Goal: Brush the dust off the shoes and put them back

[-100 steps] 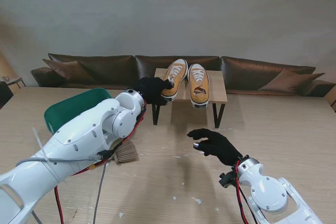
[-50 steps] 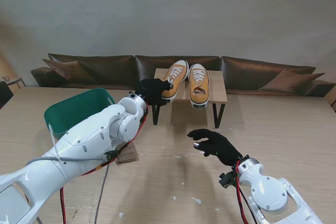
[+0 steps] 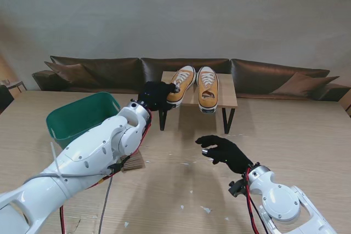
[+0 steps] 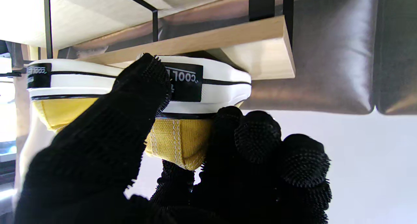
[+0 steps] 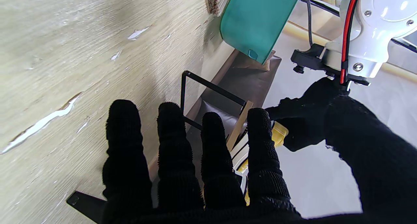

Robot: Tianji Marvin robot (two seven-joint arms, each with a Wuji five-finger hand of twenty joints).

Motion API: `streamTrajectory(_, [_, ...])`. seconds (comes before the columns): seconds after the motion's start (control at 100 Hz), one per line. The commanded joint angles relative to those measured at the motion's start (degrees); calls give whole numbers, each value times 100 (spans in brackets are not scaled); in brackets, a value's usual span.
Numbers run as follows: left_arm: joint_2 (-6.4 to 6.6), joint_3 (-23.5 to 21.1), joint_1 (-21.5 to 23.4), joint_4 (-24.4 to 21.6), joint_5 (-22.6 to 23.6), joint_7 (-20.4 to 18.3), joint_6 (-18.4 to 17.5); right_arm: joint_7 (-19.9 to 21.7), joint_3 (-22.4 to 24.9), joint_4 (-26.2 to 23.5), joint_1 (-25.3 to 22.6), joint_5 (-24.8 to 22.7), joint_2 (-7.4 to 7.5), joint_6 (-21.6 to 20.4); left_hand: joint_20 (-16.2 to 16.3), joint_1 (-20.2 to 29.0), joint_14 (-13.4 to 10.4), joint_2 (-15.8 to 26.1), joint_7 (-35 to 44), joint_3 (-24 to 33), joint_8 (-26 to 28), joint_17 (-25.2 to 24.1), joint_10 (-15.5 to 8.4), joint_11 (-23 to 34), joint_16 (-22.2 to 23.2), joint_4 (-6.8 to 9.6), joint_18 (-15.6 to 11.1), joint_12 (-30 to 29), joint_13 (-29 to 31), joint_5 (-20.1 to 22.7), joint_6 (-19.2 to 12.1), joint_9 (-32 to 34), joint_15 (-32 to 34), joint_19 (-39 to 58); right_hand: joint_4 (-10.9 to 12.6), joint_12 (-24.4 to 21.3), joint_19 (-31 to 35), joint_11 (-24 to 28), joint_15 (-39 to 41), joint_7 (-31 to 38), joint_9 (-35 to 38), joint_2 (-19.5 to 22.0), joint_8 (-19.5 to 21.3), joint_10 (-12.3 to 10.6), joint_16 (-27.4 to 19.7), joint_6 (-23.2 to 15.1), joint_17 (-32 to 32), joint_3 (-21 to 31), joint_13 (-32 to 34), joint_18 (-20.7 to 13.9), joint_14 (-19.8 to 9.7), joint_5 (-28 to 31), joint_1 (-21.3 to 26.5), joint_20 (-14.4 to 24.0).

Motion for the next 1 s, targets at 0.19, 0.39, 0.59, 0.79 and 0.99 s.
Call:
streamTrajectory(0.19, [175, -435, 281, -609, 497, 185, -121, 108, -36, 12, -15, 21, -19, 31, -293, 465, -270, 111, 1252, 642, 334, 589, -762, -198, -147, 172, 283, -317, 806, 673, 460, 778, -481, -93, 128, -51, -72, -34, 6, 64, 100, 180, -114, -60, -12, -19, -1235, -17, 119, -114, -21, -73, -134, 107])
streamTrajectory(0.39, [355, -986, 750, -1281, 810, -63, -335, 129, -55, 30, -7, 34, -16, 28, -363, 485, -352, 37, 1258, 691, 331, 721, -797, -235, -139, 186, 284, -373, 915, 731, 449, 874, -592, -167, 128, -52, -76, -32, 9, 74, 105, 191, -121, -46, -13, -16, -1236, -12, 125, -107, -13, -61, -129, 108])
streamTrajectory(0.59, [515, -1705, 1435, -2188, 911, -662, -739, 126, -74, 52, 7, 32, -17, 21, -385, 498, -349, 67, 1268, 694, 365, 728, -799, -243, -117, 202, 274, -348, 912, 716, 467, 872, -629, -181, 127, -53, -76, -31, 8, 79, 108, 192, -127, -43, -14, -4, -1233, -10, 123, -111, -16, -55, -128, 108])
streamTrajectory(0.79, [641, -2391, 2218, -3173, 989, -1303, -1060, 155, -29, -125, -99, 12, -3, 98, -400, 508, -352, 86, 1257, 662, 393, 700, -785, -250, -96, 202, 272, -318, 897, 698, 468, 843, -664, -203, 126, -54, -75, -31, 8, 77, 108, 197, -136, -38, -14, -7, -1233, -6, 121, -114, -18, -57, -125, 109])
streamTrajectory(0.99, [716, -2933, 2982, -4109, 873, -1932, -1288, 158, -17, -176, -126, -3, 0, 127, -408, 510, -368, 105, 1236, 627, 427, 678, -793, -261, -79, 199, 262, -298, 894, 684, 464, 833, -724, -227, 126, -54, -75, -29, 7, 81, 108, 199, -138, -43, -16, -10, -1234, -7, 118, -115, -16, -59, -131, 109])
